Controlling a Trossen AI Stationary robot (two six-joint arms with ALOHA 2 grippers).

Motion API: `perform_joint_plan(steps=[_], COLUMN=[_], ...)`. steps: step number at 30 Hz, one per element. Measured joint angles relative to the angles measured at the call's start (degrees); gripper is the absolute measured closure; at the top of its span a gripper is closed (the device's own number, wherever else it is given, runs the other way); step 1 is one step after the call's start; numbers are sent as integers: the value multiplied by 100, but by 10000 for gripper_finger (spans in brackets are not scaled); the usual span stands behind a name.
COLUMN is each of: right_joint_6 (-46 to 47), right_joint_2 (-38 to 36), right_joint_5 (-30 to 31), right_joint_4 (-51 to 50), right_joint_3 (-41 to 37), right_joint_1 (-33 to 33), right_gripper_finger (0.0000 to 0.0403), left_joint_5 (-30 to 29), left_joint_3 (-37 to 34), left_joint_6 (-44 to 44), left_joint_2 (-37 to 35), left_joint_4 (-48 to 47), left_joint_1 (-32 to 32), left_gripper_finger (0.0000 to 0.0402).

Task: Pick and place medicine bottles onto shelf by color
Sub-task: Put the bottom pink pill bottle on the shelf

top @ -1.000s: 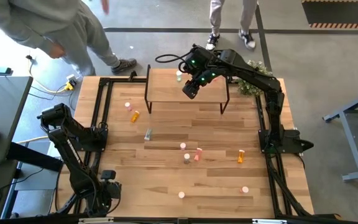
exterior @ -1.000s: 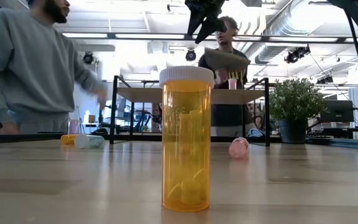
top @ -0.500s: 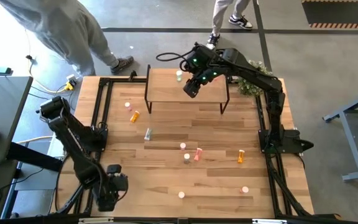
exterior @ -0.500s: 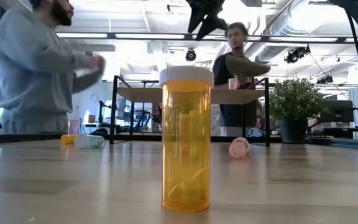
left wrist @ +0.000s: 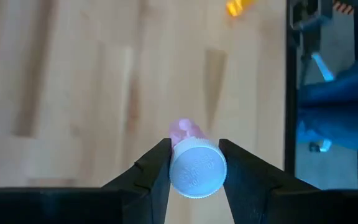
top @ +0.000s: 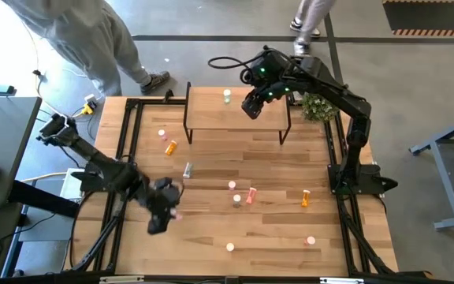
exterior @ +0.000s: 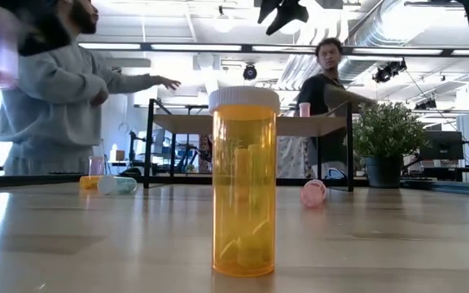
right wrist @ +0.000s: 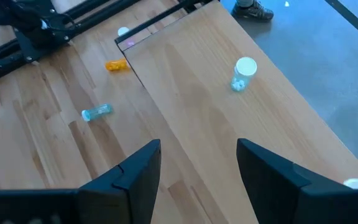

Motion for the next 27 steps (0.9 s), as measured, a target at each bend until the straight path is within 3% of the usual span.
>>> perform_joint_plan(steps=[16, 27], right_joint_6=[369, 693], right_joint_2=[-4, -4], right_joint_5=[258, 699], right_joint_4=[-13, -10], right_joint_3=[0, 0], right_joint_1=[0, 0], right_gripper_finger=[201, 201], left_joint_5=[698, 343], left_joint_3=[131, 1031], left_joint_6=[2626, 4223], left_joint_2=[-475, -466], left_joint_4=[-1113, -1768], left_joint_1=[2693, 3940], left_gripper_finger=[286, 286])
